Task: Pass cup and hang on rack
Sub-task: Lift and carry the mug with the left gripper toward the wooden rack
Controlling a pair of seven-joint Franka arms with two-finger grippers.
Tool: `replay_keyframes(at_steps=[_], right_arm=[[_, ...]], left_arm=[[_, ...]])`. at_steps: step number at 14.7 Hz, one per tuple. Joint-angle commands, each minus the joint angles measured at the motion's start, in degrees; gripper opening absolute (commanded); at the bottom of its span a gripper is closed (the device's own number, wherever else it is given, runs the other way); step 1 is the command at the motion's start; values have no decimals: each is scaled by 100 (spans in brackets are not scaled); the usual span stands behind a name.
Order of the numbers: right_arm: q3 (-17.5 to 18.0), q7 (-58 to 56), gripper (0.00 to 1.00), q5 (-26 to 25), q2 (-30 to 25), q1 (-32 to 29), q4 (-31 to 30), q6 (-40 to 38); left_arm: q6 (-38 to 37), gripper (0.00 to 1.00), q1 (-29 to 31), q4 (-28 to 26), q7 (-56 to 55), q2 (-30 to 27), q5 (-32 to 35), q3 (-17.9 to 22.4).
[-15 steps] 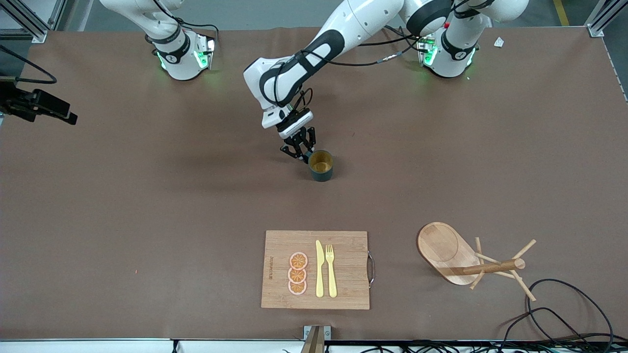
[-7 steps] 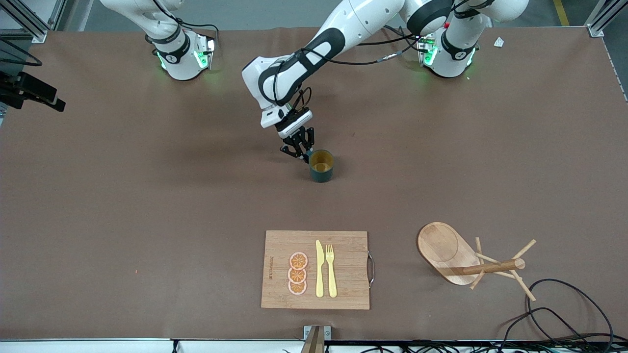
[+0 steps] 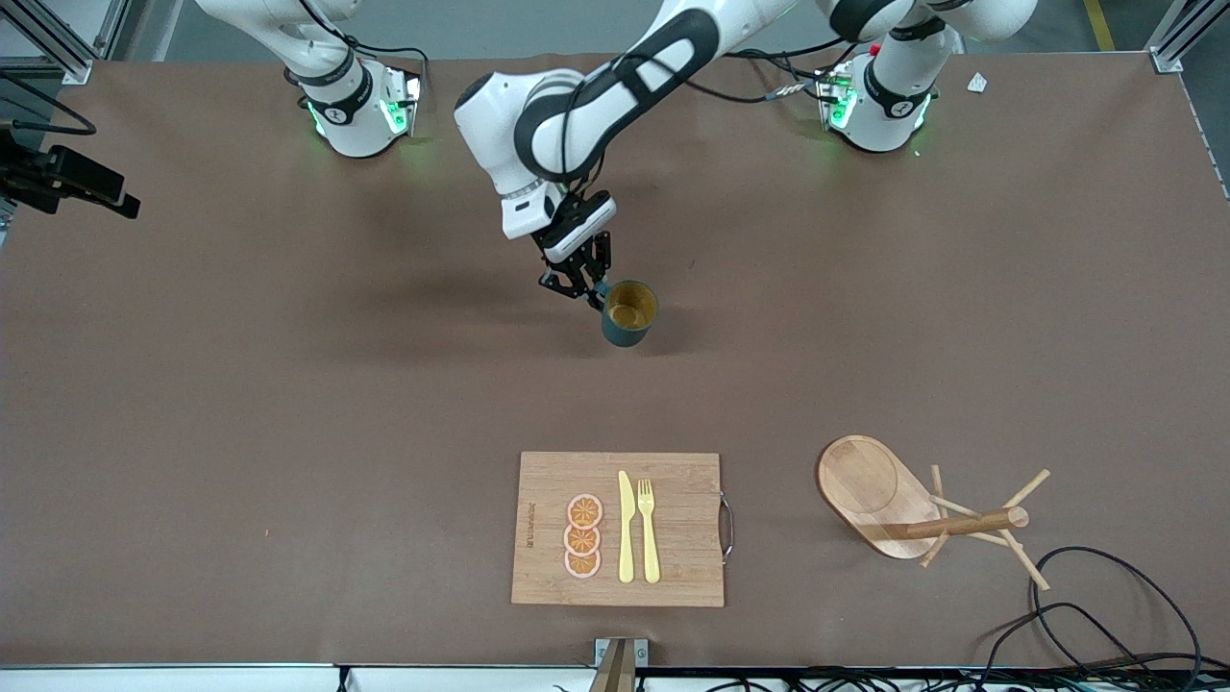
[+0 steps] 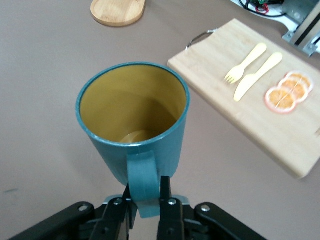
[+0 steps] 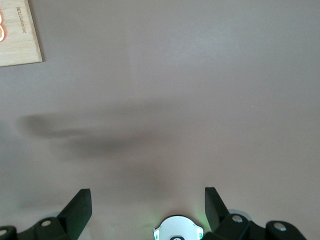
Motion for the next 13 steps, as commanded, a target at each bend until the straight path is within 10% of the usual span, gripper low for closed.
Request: replay_keyframes(at_steps=[1, 13], right_arm=[[43, -69, 100, 5, -319, -45, -356, 116], [34, -551, 100, -338, -301, 104, -338, 300]], left_arm=[[-36, 3, 510, -204, 766, -941, -875, 6], [-27, 3, 2874, -186, 3272, -2103, -3680, -38]])
